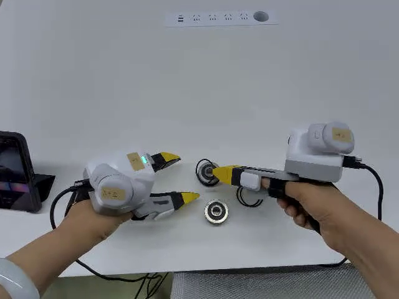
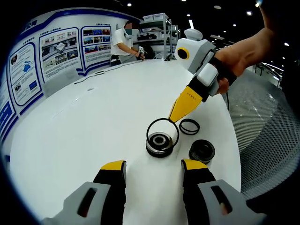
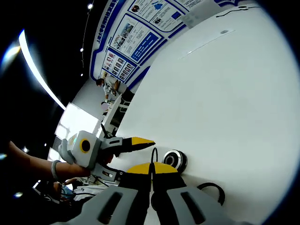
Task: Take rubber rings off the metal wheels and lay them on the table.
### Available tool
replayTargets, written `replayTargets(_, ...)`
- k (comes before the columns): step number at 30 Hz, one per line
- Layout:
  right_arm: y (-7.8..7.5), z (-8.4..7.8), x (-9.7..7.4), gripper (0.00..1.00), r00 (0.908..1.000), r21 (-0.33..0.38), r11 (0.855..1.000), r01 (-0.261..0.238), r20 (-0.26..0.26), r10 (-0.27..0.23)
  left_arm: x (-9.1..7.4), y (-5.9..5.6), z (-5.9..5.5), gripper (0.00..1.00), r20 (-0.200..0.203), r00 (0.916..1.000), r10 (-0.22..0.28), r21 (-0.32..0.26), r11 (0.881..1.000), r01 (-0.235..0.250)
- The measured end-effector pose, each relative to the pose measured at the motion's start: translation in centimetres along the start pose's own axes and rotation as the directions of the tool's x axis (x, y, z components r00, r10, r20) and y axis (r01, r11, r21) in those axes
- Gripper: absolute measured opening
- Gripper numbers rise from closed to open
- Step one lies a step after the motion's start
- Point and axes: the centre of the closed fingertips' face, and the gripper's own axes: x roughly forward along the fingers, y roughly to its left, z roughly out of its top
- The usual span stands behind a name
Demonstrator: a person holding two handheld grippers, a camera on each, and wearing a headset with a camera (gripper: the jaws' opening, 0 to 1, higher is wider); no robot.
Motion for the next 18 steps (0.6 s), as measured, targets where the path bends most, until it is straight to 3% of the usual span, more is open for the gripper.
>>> replayTargets(10,-0.5,-0.6,-2.5,0.02,0.9991,0.031,0.999,0.030,0.029,-0.031,0.1,-0.2,0.0,0.48,-0.001,1.0000,-0.005,-0.006,1.000,0.005)
replayTargets(18,-2.4,-1.7,-4.5,0.02,0.9964,0.065,0.995,0.080,0.024,-0.081,0.0,-0.1,-0.1,0.46,-0.003,1.0000,-0.002,-0.007,1.000,0.002)
